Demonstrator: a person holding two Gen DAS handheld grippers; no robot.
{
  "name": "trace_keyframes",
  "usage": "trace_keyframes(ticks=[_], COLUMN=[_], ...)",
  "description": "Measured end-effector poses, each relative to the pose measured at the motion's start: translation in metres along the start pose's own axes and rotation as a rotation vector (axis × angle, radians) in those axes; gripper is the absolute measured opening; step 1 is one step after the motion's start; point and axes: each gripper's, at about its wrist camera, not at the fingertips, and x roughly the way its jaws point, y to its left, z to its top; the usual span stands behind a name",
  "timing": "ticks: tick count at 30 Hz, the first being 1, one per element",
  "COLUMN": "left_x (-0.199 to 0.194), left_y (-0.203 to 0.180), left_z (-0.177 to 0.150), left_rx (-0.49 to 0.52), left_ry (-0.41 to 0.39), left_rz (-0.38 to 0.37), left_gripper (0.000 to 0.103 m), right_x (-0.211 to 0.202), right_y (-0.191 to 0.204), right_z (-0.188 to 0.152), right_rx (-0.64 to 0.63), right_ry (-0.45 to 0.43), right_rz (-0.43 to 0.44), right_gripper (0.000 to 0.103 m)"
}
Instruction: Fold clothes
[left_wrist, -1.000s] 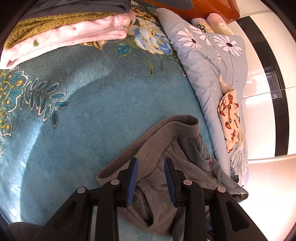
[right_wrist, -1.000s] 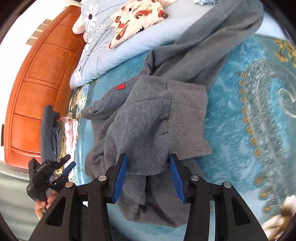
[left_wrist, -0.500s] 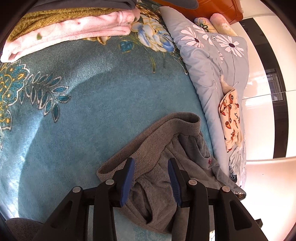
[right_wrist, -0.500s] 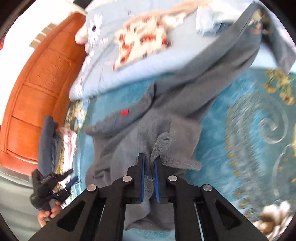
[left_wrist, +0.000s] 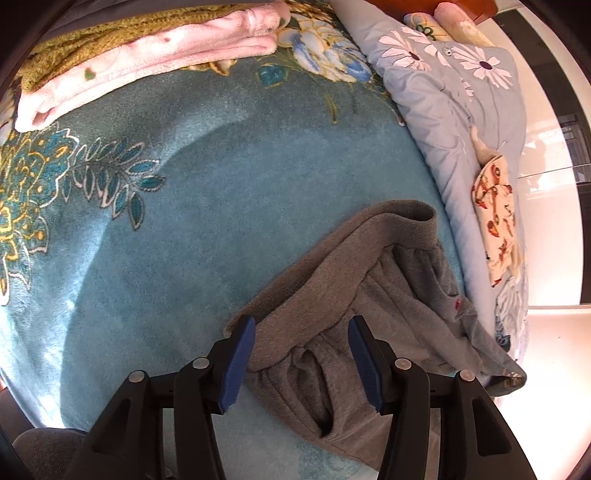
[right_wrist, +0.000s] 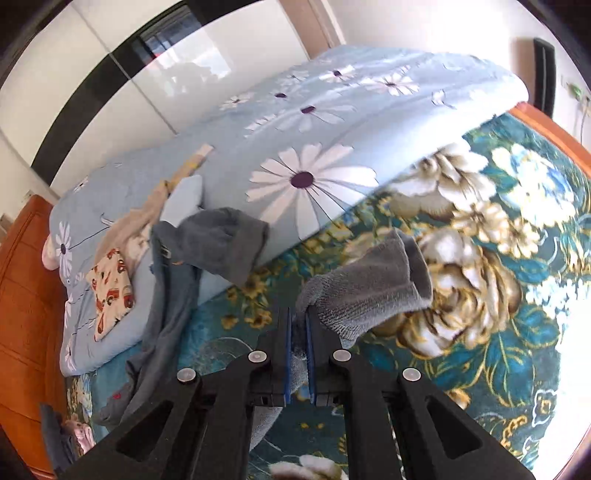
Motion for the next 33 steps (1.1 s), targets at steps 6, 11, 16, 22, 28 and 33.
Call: trace_keyframes(ticks=[6, 11, 16, 22, 28, 33], left_x=[0.022, 0.032, 0.031, 0.017, 0.013, 0.030], left_y=[0.013, 0.011, 0.002, -0.012, 0.008, 0.013], left_z=[-0.007, -0.013, -0.015, -0.014, 0.007, 0.005], left_rx=[-0.057, -0.062, 0.009, 0.116, -0.017, -0.097], left_ry=[0.106, 0.129, 0.074, -0.083, -0.110, 0.000], left_rz=[0.032, 0.034, 0.113, 0.197, 0.087, -0.013], left_gripper=[0.059, 0.057, 0.021, 0.000, 0.000, 0.001], right_x=[0.036, 0.039, 0.047, 0.050, 0.043, 0.049], right_y=[-0.044, -0.045, -0.045, -0.050, -0.051, -0.051], right_z=[-0.032, -0.029, -0.028, -0.029, -0.026, -0.030], right_rx=[0.152, 0.109, 0.104, 0.113, 0.072, 0.084], right_ry=[0.107, 0.107, 0.121, 0.132, 0.128, 0.144], right_rz=[-0.001, -0.007, -0.015, -0.041, -0.064, -0.083], right_gripper=[0.007, 0.007, 0.007, 0.007, 0.007, 0.007])
